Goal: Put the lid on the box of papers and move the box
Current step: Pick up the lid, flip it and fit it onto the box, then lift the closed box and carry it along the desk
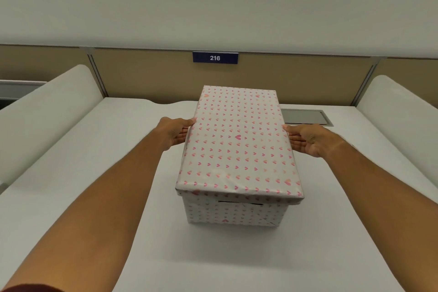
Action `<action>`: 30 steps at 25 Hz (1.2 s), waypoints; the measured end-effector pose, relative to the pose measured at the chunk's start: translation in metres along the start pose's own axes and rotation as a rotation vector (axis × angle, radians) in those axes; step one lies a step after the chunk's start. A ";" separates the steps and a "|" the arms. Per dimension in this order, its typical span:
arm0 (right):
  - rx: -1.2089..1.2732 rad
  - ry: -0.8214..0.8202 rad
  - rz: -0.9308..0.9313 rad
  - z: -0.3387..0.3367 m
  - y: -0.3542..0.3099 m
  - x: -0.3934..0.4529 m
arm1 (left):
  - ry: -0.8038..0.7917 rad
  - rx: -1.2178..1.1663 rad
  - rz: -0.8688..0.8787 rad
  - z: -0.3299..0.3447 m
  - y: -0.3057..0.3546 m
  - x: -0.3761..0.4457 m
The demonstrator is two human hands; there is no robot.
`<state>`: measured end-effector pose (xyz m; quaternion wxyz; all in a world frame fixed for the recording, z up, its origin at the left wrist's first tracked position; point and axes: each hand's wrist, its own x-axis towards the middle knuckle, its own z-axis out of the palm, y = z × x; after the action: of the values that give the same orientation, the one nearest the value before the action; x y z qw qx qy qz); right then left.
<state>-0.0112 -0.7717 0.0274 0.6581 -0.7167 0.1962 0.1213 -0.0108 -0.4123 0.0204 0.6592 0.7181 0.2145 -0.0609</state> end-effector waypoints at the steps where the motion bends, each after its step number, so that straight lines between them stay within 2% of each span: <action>1: -0.002 0.004 0.003 0.002 0.001 0.002 | -0.005 0.005 -0.004 0.001 -0.002 0.003; 9: -0.024 0.033 0.013 0.006 0.008 0.021 | 0.007 0.021 -0.031 0.006 -0.008 0.025; 21: -0.094 -0.007 0.059 0.017 0.014 0.042 | 0.007 0.018 -0.110 0.003 -0.022 0.029; 30: -0.115 0.008 0.105 0.016 0.018 0.052 | -0.037 0.022 -0.244 0.006 -0.022 0.035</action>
<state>0.0289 -0.7636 -0.0128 0.6078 -0.7425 0.2289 0.1639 0.0133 -0.4093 -0.0133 0.6428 0.6926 0.2876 -0.1562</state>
